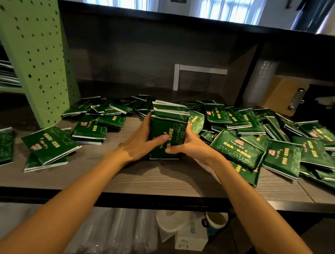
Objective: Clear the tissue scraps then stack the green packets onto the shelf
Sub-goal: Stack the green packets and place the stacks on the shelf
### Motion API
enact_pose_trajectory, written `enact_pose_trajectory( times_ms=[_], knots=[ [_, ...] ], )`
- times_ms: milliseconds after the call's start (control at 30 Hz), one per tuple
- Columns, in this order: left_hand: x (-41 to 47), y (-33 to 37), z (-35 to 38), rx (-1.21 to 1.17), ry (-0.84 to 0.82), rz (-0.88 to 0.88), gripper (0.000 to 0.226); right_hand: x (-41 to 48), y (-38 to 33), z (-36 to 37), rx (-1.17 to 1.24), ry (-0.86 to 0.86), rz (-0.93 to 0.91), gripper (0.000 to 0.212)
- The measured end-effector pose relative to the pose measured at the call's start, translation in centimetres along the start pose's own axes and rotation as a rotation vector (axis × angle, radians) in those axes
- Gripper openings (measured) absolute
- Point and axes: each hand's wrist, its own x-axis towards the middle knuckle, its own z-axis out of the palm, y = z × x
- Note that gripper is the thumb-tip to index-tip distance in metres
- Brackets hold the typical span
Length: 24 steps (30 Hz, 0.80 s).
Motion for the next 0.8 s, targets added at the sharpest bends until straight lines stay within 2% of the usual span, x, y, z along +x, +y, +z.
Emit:
enact_pose_trajectory(
  times_ms=[167, 333, 433, 533, 633, 700, 800],
  knots=[
    [1.0, -1.1, -0.3, 0.019, -0.059, -0.109, 0.069, 1.4, -0.5, 0.3, 0.005, -0.016, 0.006, 0.09],
    [1.6, 1.1, -1.3, -0.116, -0.006, -0.276, 0.084, 1.9, -2.7, -0.4, 0.037, -0.006, 0.099, 0.082],
    [2.4, 4.4, -3.2, -0.234, 0.101, -0.372, 0.057, 2.6, -6.2, -0.9, 0.079, -0.021, 0.148, 0.085],
    [3.2, 8.6, -6.3, -0.358, 0.164, -0.443, 0.042, 2.9, -11.0, -1.1, 0.179, -0.06, 0.203, 0.07],
    [3.3, 12.0, -9.7, -0.478, 0.203, -0.552, 0.033, 3.2, -15.2, -0.6, 0.194, -0.122, 0.244, 0.072],
    [2.6, 13.9, -12.1, -0.512, 0.254, -0.608, 0.033, 3.7, -17.6, 0.2, 0.204, -0.157, 0.27, 0.069],
    [1.0, 15.2, -15.1, -0.531, 0.343, -0.685, 0.05, 4.6, -19.9, 2.3, 0.186, -0.262, 0.294, 0.061]
  ],
)
